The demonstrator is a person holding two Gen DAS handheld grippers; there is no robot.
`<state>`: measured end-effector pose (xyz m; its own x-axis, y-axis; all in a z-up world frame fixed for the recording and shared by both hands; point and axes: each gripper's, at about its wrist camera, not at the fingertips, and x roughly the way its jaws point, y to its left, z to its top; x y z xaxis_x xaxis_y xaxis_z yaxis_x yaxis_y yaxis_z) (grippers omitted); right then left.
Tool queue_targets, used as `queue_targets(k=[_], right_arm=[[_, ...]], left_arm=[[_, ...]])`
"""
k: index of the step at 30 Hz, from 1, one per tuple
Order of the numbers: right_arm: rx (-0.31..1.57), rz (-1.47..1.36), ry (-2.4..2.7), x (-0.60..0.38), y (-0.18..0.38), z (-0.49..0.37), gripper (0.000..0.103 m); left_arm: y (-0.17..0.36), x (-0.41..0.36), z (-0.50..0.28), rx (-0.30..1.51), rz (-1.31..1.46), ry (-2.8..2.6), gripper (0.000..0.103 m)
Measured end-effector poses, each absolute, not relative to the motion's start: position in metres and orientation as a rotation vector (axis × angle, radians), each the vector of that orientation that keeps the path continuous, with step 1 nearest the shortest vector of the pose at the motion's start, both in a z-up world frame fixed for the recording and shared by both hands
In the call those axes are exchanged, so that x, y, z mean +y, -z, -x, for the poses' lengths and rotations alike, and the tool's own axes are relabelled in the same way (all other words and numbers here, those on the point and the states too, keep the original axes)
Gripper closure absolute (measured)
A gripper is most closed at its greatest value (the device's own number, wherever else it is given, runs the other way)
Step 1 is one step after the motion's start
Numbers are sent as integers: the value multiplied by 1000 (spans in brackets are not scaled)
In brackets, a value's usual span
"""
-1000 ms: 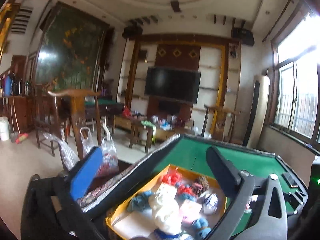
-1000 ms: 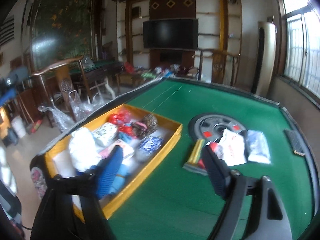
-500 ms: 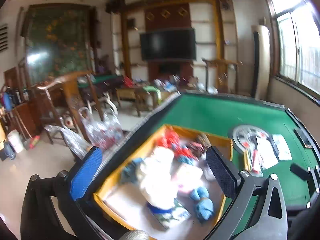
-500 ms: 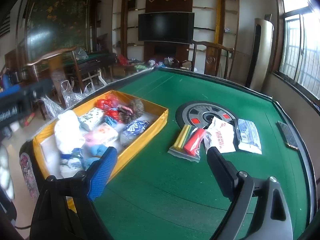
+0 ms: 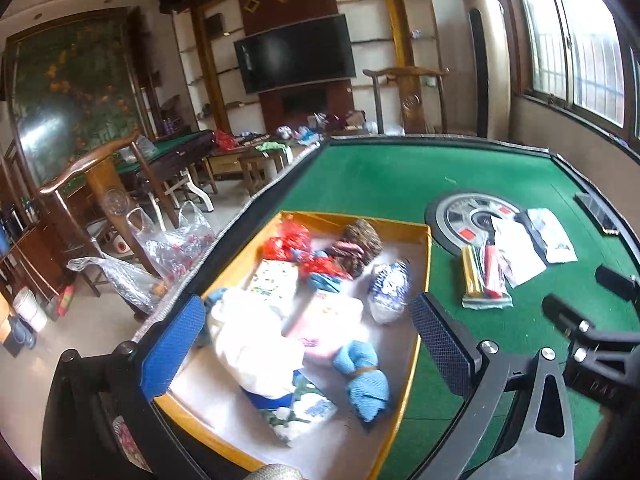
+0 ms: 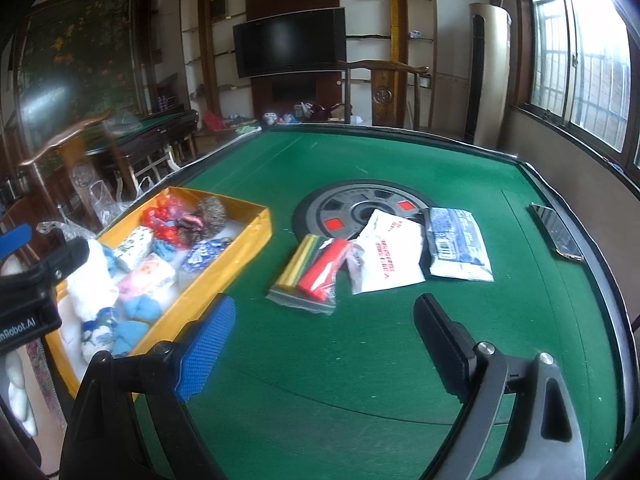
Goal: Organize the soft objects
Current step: 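Move both tools back over the table toward the clear bag of tubes, then grasp the clear bag of yellow and red tubes with the left tool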
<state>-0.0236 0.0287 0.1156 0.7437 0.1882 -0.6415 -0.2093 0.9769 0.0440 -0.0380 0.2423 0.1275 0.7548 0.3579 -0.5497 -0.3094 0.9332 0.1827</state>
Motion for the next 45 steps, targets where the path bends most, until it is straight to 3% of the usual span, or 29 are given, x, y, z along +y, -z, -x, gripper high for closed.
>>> queue_targets(k=[23,38,45], right_arm=[[733,-411,98,-194,-116,-58,15],[876,-341,81,-193,-86,-93,15],[943,-239,45,-163,-81,-132,15]], left_arm=[[-87,157,-23,830,-157,-195,0],[-27,119,-67,1007,-137,-121,0],[-21,128,-62,992,-52,-100,0]])
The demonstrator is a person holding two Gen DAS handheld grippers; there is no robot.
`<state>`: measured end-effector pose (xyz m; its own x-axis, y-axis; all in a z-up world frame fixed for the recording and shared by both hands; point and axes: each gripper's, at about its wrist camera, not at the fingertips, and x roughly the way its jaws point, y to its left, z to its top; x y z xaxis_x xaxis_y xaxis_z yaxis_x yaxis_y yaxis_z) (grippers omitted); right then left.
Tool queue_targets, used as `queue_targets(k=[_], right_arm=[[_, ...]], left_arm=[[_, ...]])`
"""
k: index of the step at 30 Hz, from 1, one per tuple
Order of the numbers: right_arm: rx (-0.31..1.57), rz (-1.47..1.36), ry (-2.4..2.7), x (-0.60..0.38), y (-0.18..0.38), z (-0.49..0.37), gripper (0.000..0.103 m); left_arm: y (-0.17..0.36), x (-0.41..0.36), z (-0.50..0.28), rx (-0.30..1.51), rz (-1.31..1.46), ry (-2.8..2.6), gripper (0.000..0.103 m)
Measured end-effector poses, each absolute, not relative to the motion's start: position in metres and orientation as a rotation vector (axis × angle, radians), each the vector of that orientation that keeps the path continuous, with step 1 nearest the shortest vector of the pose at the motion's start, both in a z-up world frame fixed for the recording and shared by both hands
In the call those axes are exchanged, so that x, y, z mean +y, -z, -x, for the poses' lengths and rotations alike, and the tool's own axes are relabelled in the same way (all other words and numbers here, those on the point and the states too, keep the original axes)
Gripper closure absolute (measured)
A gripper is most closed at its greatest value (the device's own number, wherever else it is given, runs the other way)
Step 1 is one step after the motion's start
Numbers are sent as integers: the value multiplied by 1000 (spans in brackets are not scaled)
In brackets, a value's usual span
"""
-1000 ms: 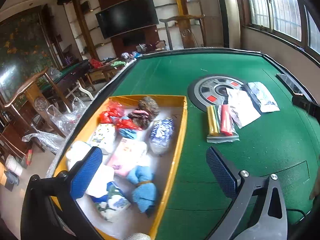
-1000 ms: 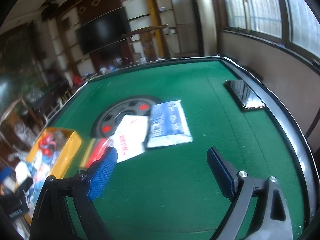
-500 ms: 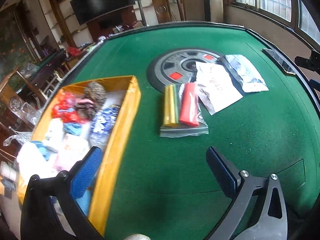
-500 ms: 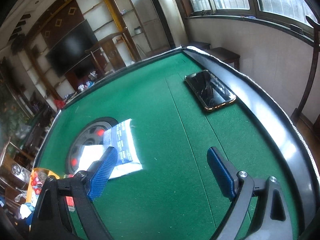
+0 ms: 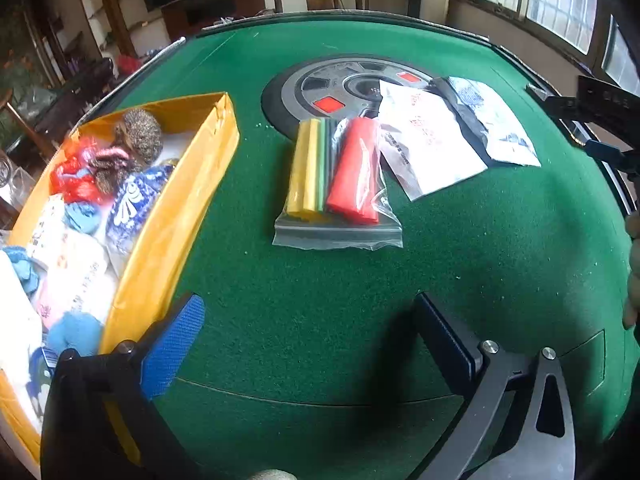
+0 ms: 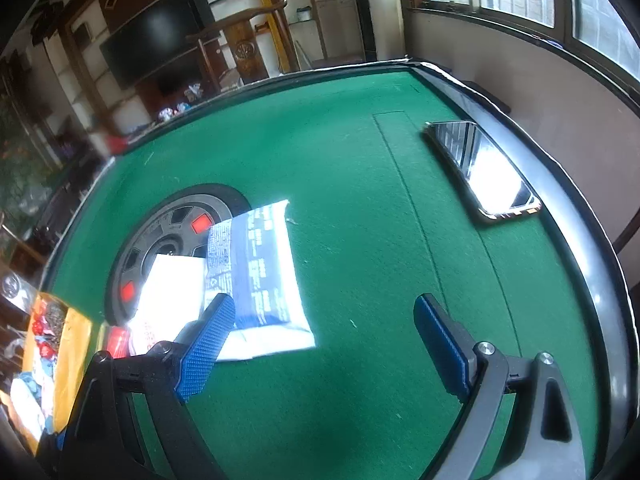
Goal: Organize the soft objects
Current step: 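Grasp the clear bag of yellow and red tubes with the left tool, then carry the tube bag into the yellow tray and open the left tool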
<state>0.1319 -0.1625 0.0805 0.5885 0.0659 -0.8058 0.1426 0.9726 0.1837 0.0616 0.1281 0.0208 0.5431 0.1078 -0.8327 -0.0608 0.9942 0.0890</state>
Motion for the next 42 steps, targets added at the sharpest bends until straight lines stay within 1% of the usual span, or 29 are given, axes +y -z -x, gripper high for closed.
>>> queue_targets(k=[5,7,11,18,21,25,28,33,35,36,37,39,42], right_arm=[[987,-161,18,-133,-81,-154,15],[979,-155,-88,-113,-85,-149,15],[1027,-139,-273,-71,-77,-139,15],[1027,-56,-283,-27,-76,-132,16],[956,-95,-209,-44,-87,-120,16],[898,-205,-168,-83,-94,-110,16],[887,-246,-139,-110,-95,-104,16],[894,-299,-70,-148,-95,-102,16],[889,-322,-54,-159,-95,-98,16],[886,-325,-47,-164,-95,-96,16],[885,-325,-43,-168,-94,-94,16],[888,-322,-45,-172,-92,-92,16],[904,-319,-51,-173,-88,-93,16]], left_arm=[[-22,129,-58,991,-49,-91,0],[-22,130,-57,991,-47,-88,0],[-22,132,-59,991,-47,-84,0],[-26,137,-53,967,-4,-74,0],[-43,148,-45,920,102,-5,0],[-59,147,-69,893,29,-73,0],[-52,142,-101,936,-10,-83,0],[-28,121,-143,980,-156,-128,1],[-26,123,-145,966,-94,-78,27],[-27,126,-145,964,-44,-24,62],[-29,129,-144,965,-1,9,66],[-33,134,-142,978,32,48,68],[-41,137,-132,958,54,91,69]])
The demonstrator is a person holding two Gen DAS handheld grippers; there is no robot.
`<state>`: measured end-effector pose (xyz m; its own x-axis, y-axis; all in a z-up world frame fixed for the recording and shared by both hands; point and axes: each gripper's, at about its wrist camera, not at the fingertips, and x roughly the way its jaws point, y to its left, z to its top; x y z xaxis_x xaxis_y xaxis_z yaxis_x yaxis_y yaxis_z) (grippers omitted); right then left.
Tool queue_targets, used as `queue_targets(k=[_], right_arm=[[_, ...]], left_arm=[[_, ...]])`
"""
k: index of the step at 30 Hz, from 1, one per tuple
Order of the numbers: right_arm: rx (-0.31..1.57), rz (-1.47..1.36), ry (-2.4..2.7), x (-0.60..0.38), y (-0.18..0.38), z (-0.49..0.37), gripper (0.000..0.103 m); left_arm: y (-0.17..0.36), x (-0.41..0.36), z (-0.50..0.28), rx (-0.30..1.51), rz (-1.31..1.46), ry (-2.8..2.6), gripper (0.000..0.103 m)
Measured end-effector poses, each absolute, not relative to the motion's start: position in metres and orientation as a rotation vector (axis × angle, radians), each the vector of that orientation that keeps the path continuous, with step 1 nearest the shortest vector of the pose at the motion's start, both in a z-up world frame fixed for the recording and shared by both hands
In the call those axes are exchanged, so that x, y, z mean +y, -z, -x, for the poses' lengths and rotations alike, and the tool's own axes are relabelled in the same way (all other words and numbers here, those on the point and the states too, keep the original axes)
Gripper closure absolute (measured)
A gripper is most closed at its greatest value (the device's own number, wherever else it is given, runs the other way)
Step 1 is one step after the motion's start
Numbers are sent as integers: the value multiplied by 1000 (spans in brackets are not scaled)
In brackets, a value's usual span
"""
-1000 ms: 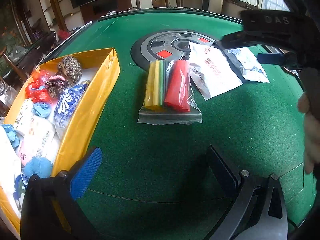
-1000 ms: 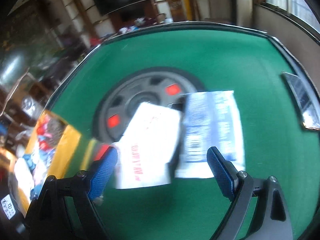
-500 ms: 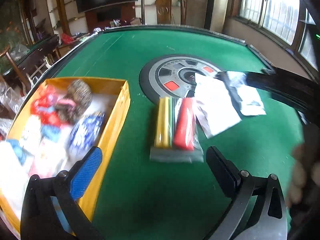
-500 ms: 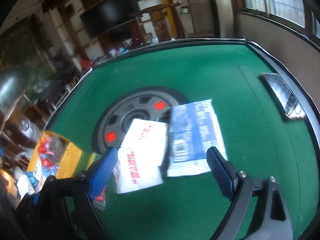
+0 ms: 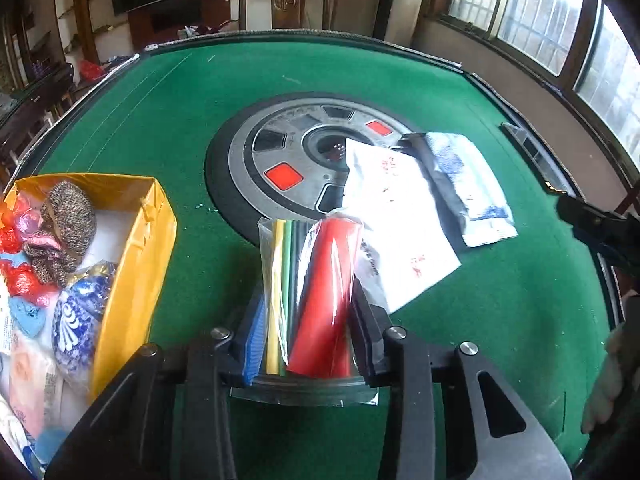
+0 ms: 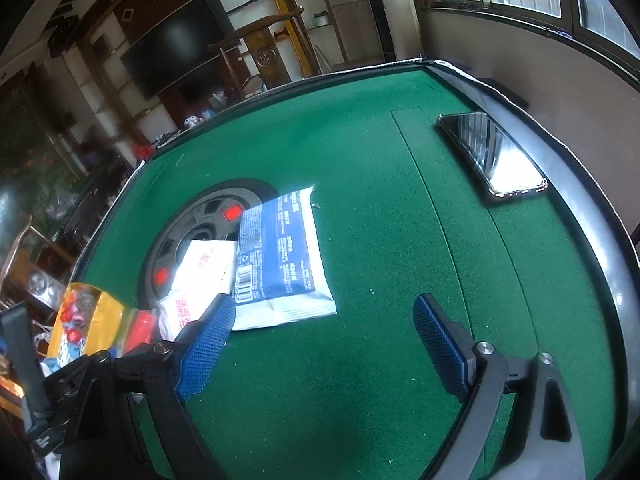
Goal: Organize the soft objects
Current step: 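Carry the tube bag into the yellow tray and open the left tool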
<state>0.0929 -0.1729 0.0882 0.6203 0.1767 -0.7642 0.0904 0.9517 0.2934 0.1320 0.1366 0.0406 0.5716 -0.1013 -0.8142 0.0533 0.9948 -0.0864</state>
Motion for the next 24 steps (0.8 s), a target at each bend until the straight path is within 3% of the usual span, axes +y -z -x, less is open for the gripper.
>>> queue_targets(k=[13,24], right_arm=[[918,-262,-163,-121,-91,-70,16],[932,-162,-387,-13,-91,-37,15]], left_arm=[[-110,239,-68,846,271,57,69],[-64,284,-61,974,335,-58,68]])
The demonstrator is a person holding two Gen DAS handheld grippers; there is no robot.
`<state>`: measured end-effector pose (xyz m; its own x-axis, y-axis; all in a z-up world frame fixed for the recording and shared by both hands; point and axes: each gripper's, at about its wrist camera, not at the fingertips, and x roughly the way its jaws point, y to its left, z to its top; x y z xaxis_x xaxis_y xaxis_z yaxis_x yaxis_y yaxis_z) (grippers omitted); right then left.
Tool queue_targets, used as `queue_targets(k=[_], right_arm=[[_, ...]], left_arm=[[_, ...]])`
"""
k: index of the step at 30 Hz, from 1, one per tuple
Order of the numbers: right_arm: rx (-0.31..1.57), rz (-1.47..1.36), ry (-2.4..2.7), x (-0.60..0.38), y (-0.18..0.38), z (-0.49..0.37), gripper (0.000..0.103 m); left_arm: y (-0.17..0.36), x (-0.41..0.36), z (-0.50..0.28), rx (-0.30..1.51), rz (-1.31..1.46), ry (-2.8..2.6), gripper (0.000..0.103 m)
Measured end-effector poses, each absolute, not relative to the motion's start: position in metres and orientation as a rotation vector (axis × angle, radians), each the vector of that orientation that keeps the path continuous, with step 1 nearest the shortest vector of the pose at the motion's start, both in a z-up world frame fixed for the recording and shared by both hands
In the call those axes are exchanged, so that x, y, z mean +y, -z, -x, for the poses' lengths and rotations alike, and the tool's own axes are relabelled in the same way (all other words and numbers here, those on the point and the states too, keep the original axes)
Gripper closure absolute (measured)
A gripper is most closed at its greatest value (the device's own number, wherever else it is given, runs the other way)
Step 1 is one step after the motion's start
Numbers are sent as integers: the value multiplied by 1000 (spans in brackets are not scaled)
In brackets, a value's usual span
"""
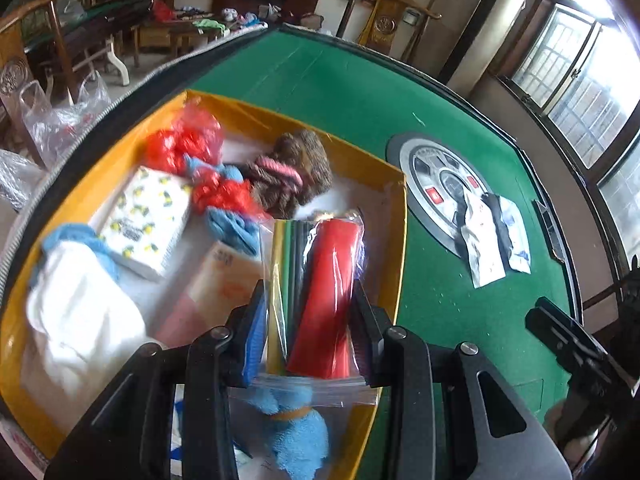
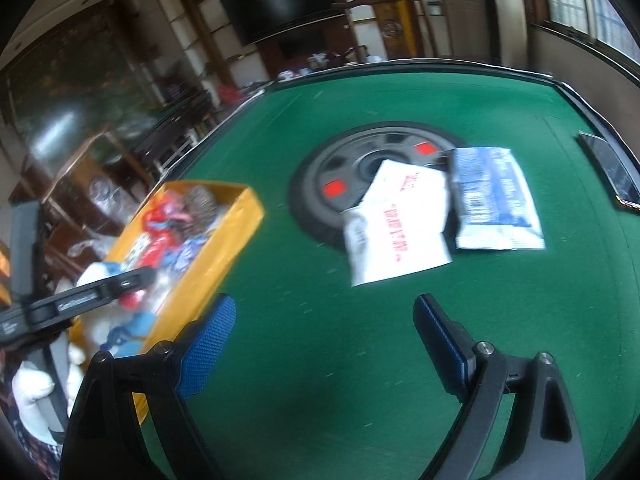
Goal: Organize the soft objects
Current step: 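Carry the tube bag into the yellow tray and open the left tool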
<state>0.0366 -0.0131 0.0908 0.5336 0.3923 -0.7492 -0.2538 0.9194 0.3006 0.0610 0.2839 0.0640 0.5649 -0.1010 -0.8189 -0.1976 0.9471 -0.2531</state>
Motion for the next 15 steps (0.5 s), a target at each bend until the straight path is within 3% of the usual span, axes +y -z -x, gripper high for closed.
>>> queue_targets(k=[5,10,15], right_arm=[[921,-124,-437,18,-93,-19,15],[924,-113,-456,34,-91,-14,15],[916,-119,-420,27,-92,-12,15]], left_arm=[[-54,274,-63,998,348,-27,67],[-43,277,-73,1052,383,-24,50],[-45,285,-67,1056,416,0,50]])
